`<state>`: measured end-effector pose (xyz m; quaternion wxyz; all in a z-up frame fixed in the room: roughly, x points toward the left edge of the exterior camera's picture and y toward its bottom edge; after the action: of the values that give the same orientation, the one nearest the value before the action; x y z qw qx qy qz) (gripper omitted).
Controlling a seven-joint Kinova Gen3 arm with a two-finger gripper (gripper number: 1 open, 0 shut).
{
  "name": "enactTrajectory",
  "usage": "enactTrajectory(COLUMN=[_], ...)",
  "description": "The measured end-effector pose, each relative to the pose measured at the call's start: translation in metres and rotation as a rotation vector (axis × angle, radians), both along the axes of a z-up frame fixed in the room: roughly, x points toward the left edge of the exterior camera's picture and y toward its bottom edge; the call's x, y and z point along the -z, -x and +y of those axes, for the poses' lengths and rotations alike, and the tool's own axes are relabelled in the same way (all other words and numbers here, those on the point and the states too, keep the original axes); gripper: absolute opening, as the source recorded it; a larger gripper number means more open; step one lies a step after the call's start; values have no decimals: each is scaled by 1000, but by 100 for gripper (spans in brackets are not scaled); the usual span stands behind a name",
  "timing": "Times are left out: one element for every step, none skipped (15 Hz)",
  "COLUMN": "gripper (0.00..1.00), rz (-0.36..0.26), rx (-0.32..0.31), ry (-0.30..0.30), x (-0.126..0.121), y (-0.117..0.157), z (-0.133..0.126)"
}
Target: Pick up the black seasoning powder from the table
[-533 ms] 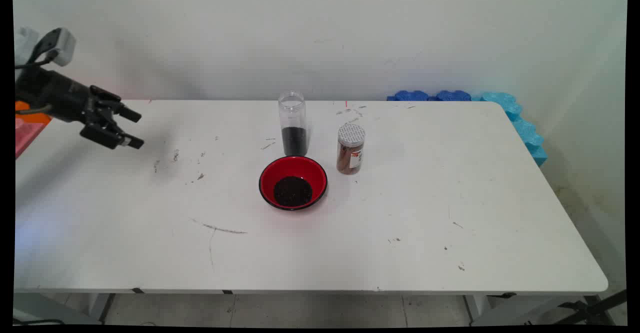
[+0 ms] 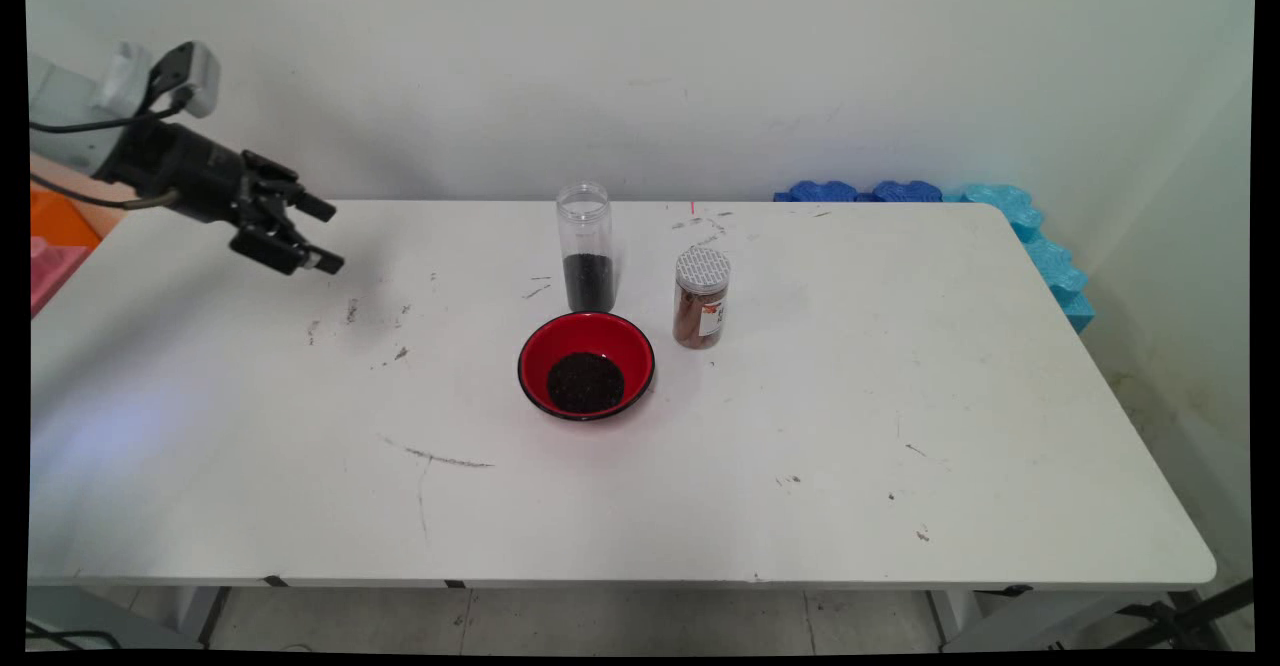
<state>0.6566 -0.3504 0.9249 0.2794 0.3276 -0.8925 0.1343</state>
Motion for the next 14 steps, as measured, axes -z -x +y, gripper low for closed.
enactTrajectory(gripper=[100, 100, 100, 100, 100, 100, 100, 100, 100, 100, 100, 100, 100, 100], rz=[-1, -2, -3, -3, -4, -4, -5, -4, -4, -2, 0, 4, 8, 13], rx=[3, 6, 11, 13, 18, 22, 28, 35, 41, 48, 56, 63, 70, 79], ry=[5, 10, 16, 19, 24, 27, 32, 37, 42, 46, 51, 55, 60, 65], x=[1, 3, 4, 5, 7, 8, 10, 13, 16, 18, 21, 24, 27, 30], y=[4, 9, 13, 16, 20, 22, 26, 31, 35, 38, 42, 46, 49, 53], z=[-6, -12, -19, -22, -27, -31, -37, -44, -51, -57, -64, -70, -76, -83])
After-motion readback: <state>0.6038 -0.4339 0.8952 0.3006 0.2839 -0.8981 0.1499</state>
